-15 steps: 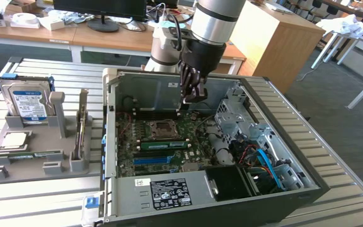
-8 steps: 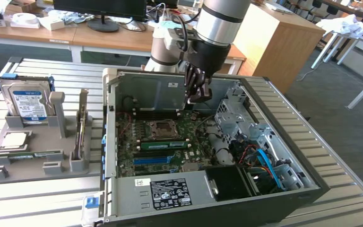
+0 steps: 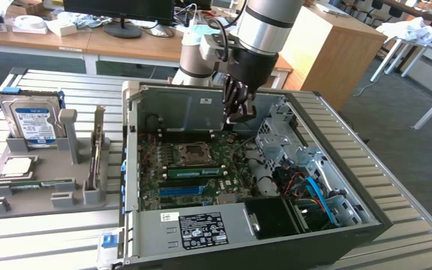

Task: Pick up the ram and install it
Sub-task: 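Press down the ram until it locks into place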

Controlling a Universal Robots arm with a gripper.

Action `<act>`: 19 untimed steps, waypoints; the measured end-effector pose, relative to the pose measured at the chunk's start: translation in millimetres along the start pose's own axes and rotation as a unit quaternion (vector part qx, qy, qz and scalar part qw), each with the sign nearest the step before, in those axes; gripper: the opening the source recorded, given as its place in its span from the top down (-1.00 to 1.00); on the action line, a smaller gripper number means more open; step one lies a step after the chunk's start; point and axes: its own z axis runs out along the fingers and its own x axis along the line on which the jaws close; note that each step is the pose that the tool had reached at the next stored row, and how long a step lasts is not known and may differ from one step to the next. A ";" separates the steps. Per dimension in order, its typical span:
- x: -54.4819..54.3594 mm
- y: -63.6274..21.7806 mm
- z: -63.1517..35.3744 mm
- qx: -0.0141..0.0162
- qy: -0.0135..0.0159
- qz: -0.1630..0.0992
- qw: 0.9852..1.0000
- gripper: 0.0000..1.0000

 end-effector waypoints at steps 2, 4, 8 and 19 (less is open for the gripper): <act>0.0 -1.1 0.0 0.000 0.000 0.000 1.000 0.80; 0.0 -1.9 0.0 0.000 0.000 0.000 1.000 0.80; -0.1 -3.0 0.2 0.000 0.000 0.000 1.000 0.80; 0.1 -8.6 0.8 0.000 0.000 0.000 1.000 0.80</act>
